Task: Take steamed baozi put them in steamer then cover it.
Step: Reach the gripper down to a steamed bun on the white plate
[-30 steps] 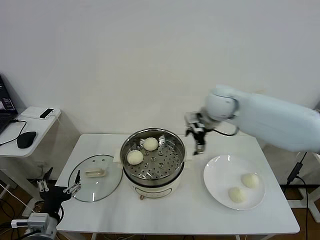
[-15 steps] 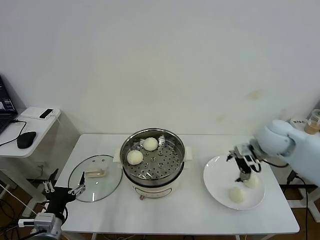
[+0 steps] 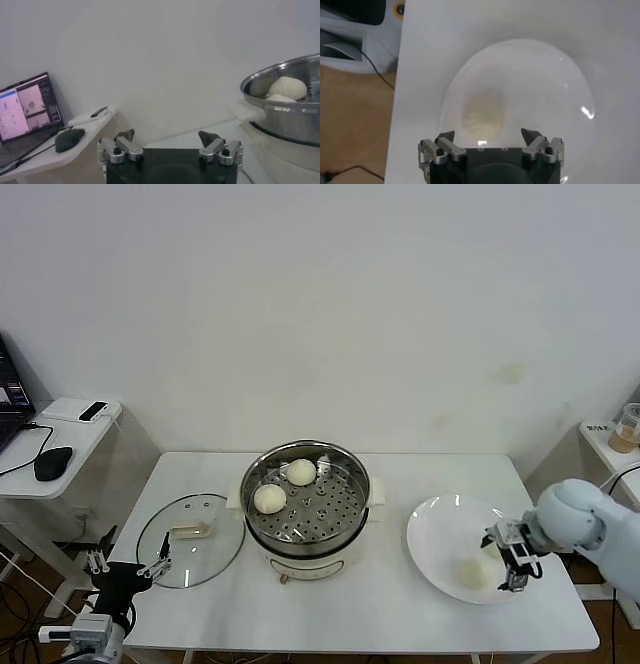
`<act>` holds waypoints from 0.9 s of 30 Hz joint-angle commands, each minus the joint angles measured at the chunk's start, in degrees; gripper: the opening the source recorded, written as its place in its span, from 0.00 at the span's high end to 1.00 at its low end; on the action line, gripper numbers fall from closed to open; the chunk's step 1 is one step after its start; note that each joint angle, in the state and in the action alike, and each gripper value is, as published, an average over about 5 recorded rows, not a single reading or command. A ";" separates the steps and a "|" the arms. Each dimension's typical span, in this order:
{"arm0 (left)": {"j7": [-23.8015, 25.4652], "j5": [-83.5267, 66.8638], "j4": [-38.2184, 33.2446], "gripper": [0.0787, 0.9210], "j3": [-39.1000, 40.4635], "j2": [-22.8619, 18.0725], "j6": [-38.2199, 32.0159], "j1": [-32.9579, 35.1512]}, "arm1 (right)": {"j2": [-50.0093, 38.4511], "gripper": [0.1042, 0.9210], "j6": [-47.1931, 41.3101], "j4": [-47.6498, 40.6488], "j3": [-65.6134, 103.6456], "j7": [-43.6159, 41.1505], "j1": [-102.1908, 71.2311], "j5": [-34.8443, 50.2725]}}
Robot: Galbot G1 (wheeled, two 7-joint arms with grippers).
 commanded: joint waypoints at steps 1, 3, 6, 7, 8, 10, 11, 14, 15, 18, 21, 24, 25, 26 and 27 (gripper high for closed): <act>0.04 0.14 -0.15 0.12 0.02 -0.18 0.07 0.00 | 2.43 0.12 0.75 -2.86 3.99 0.62 -6.99 -3.67; 0.05 0.21 -0.09 0.12 -0.02 -0.29 0.07 0.00 | 3.31 0.12 0.67 -3.67 3.29 1.10 -6.19 -3.61; 0.12 0.39 0.06 0.12 -0.07 -0.32 0.10 -0.04 | 4.78 0.12 0.36 -4.73 2.24 1.66 -4.74 -3.57; 0.14 0.43 0.10 0.12 -0.10 -0.31 0.12 -0.06 | 5.25 0.12 0.25 -5.06 1.72 1.75 -4.10 -3.59; 0.15 0.46 0.11 0.12 -0.13 -0.31 0.15 -0.10 | 5.63 0.12 0.18 -5.42 1.20 1.81 -3.48 -3.61; 0.13 0.46 0.09 0.12 -0.19 -0.36 0.24 -0.20 | 6.27 0.12 0.04 -6.14 0.30 1.93 -2.44 -3.66; 0.12 0.45 0.09 0.12 -0.22 -0.39 0.28 -0.24 | 6.59 0.12 -0.03 -6.53 -0.08 2.01 -2.03 -3.68; 0.11 0.46 0.13 0.12 -0.25 -0.45 0.33 -0.28 | 7.18 0.12 -0.29 -7.32 -0.54 2.19 -1.55 -3.69; 0.11 0.46 0.16 0.12 -0.24 -0.45 0.33 -0.28 | 7.29 0.13 -0.39 -7.43 -0.61 2.22 -1.49 -3.65; 0.09 0.46 0.34 0.12 -0.24 -0.45 0.33 -0.37 | 7.37 0.17 -0.74 -7.40 -0.83 2.21 -1.41 -3.53; 0.07 0.45 0.50 0.12 -0.18 -0.50 0.33 -0.54 | 7.39 0.22 -1.03 -7.39 -1.05 2.23 -1.23 -3.46; 0.06 0.46 0.48 0.12 -0.02 -0.58 0.35 -0.64 | 7.44 0.26 -1.23 -7.45 -1.08 2.17 -1.19 -3.42; 0.06 0.46 0.45 0.12 0.02 -0.61 0.36 -0.66 | 7.44 0.28 -1.31 -7.44 -1.08 2.11 -1.25 -3.40; 0.06 0.46 0.41 0.12 0.05 -0.63 0.37 -0.67 | 7.43 0.29 -1.37 -7.42 -1.07 2.06 -1.32 -3.39; 0.06 0.46 0.37 0.12 0.06 -0.63 0.39 -0.68 | 7.42 0.31 -1.41 -7.39 -1.08 1.98 -1.39 -3.38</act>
